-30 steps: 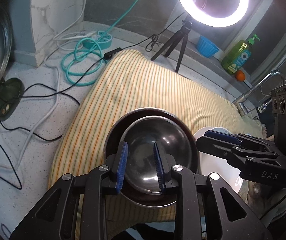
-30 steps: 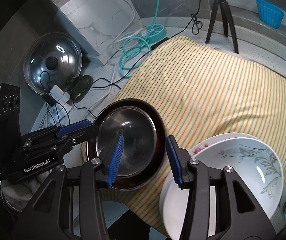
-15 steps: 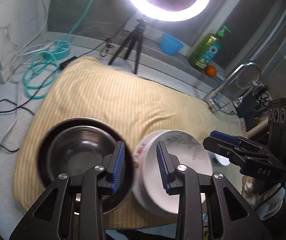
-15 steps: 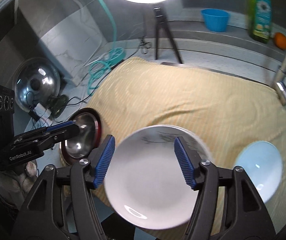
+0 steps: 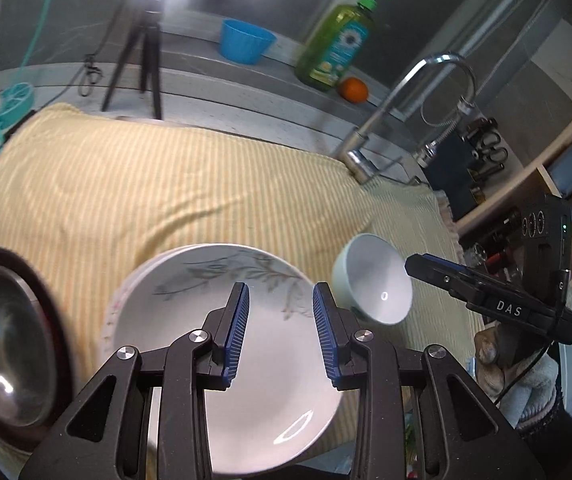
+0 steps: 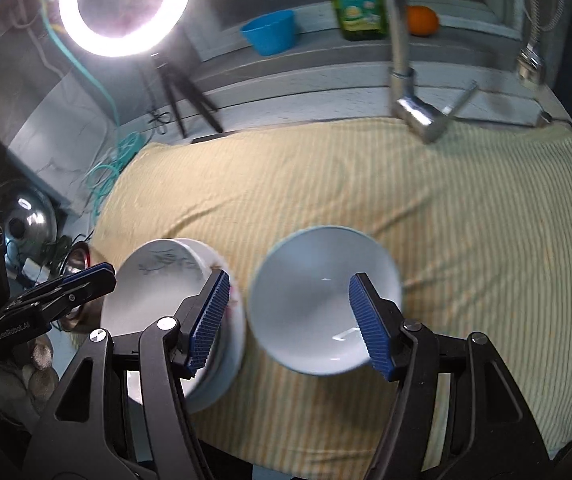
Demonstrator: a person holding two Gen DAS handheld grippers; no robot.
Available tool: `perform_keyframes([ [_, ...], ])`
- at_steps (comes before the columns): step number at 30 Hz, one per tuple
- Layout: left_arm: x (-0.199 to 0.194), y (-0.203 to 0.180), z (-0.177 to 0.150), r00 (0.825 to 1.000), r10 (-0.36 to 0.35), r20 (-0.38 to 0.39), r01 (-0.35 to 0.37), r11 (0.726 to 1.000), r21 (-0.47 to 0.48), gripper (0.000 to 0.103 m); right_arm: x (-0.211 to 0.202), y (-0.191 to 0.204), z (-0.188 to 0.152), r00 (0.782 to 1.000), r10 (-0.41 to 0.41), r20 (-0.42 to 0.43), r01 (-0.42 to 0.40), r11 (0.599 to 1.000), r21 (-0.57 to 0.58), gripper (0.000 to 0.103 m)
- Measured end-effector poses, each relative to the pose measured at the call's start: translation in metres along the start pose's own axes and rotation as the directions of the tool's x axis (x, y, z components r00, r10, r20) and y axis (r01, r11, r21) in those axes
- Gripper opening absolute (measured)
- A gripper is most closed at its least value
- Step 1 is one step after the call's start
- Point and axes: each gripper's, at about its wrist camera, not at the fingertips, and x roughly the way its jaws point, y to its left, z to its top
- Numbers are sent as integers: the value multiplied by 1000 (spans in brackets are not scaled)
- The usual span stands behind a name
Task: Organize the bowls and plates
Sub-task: 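Move the right gripper to the light blue bowl and grasp its rim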
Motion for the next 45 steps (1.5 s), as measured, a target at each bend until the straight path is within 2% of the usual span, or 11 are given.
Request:
perform_keyframes([
  [4, 25, -26, 3, 999, -25, -39, 27, 998, 51, 31, -1, -30, -7, 1000, -28, -8, 28, 998, 48, 65],
  [9, 53, -48, 6, 995, -39, -91, 48, 994, 101, 31, 5, -55, -16, 999, -14, -34, 17, 994, 106, 65],
  [14, 78, -59, 10, 990, -35, -134, 53, 991, 126, 31, 9, -68, -22, 999, 20, -47, -13, 988, 153, 52],
  [19, 93, -62, 12, 986, -29, -165, 51, 990, 132, 31, 15, -74, -26, 998, 34, -56, -24, 986, 165, 45],
  [24, 102, -62, 11, 983, -25, -183, 49, 991, 125, 30, 22, -81, -28, 996, 53, -66, -39, 981, 192, 41],
  [26, 104, -61, 10, 982, -24, -190, 48, 991, 124, 29, 24, -82, -28, 996, 64, -70, -49, 979, 197, 33],
  [30, 107, -64, 9, 981, -23, -195, 49, 991, 127, 29, 30, -82, -29, 994, 67, -82, -50, 980, 194, 27],
  [34, 110, -67, 7, 980, -20, -197, 47, 990, 136, 28, 32, -80, -29, 993, 81, -86, -63, 979, 193, 17],
  [45, 94, -72, 8, 987, -24, -157, 45, 990, 136, 27, 17, -68, -23, 996, 69, -63, -59, 986, 156, 16],
])
